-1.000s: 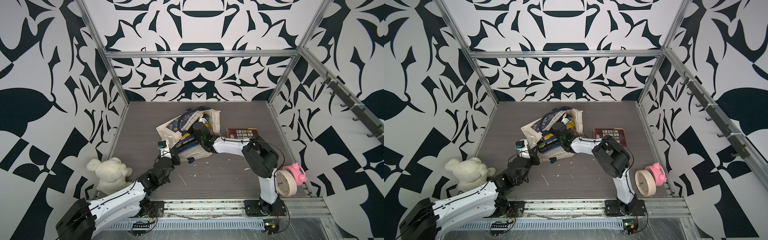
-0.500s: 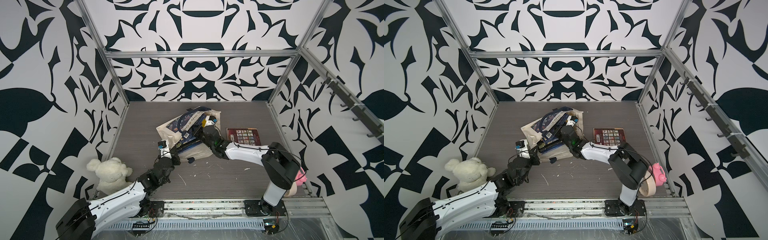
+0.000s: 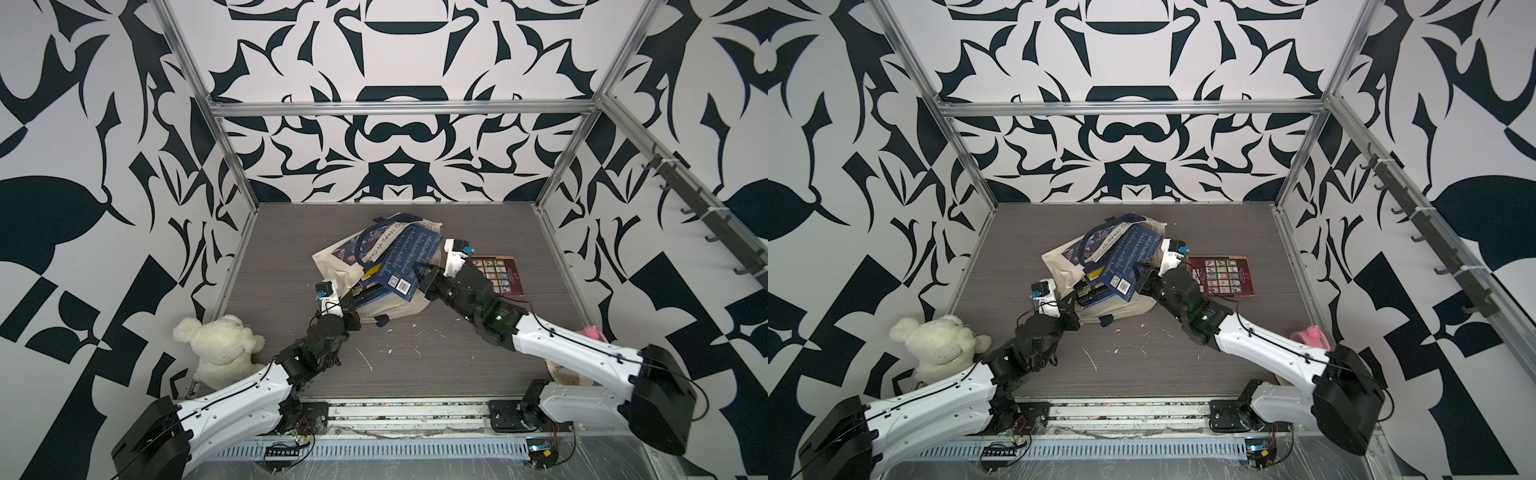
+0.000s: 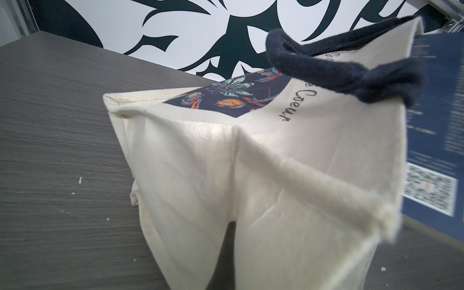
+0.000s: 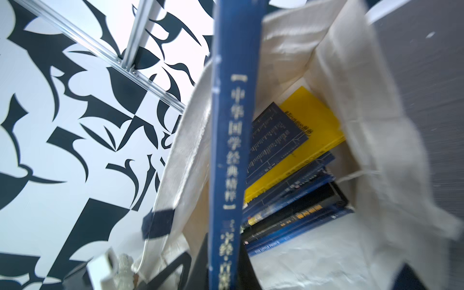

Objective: Take out the books from the canvas bag
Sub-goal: Pick up the book from the canvas bag, then place the book on the book.

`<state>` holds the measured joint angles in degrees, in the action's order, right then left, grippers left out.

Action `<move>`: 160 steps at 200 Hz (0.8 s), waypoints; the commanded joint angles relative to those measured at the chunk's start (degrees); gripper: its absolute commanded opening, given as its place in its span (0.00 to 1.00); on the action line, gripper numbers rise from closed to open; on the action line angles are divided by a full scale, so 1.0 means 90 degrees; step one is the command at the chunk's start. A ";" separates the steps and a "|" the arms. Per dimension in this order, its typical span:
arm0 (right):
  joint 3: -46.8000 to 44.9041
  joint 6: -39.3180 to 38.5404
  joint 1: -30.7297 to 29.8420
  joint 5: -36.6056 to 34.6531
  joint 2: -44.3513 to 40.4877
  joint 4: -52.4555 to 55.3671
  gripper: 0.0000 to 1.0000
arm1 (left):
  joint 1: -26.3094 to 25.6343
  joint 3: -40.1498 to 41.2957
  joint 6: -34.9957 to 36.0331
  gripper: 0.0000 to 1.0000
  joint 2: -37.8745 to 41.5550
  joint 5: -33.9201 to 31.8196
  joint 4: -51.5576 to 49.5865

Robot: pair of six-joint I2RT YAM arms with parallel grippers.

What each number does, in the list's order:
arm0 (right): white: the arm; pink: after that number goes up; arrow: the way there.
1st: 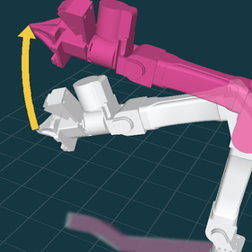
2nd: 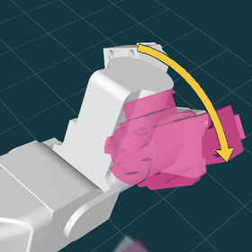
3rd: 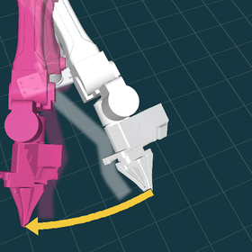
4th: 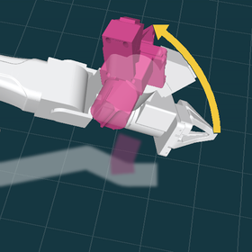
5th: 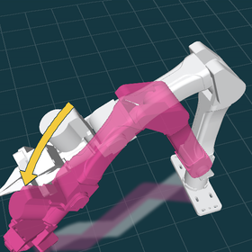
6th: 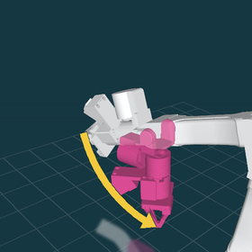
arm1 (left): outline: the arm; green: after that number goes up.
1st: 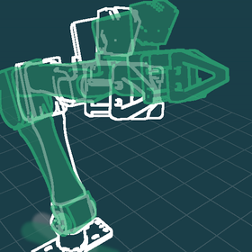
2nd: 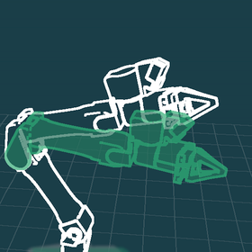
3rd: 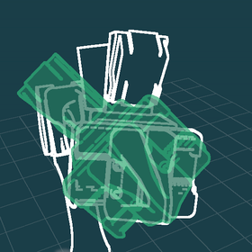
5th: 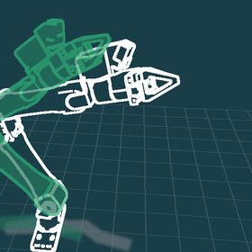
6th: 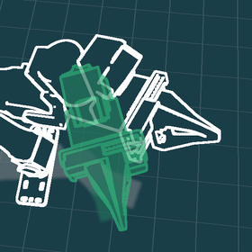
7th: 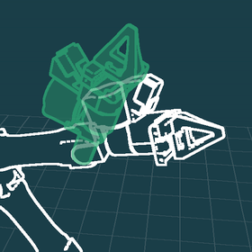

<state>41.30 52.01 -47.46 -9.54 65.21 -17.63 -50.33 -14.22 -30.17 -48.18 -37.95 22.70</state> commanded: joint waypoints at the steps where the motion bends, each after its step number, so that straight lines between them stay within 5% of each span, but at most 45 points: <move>1: -0.0115 -0.0548 -0.0029 -0.0600 -0.0898 0.0224 0.00 | -0.0019 -0.0040 -0.0017 0.00 0.0114 -0.0099 0.0232; 103: -0.1346 -0.0605 0.0043 -0.3854 -0.3668 0.1097 0.00 | -0.0019 -0.0063 0.0003 0.00 0.0060 -0.0098 0.0223; 160: -0.1913 0.0145 0.0914 -0.3876 -0.3584 0.0988 0.00 | -0.0019 -0.0069 0.0003 0.00 0.0070 -0.0061 0.0222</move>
<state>25.02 49.28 -42.78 -42.68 32.36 -5.37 -50.35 -14.22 -30.20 -48.21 -38.11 22.48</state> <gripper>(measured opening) 0.125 0.052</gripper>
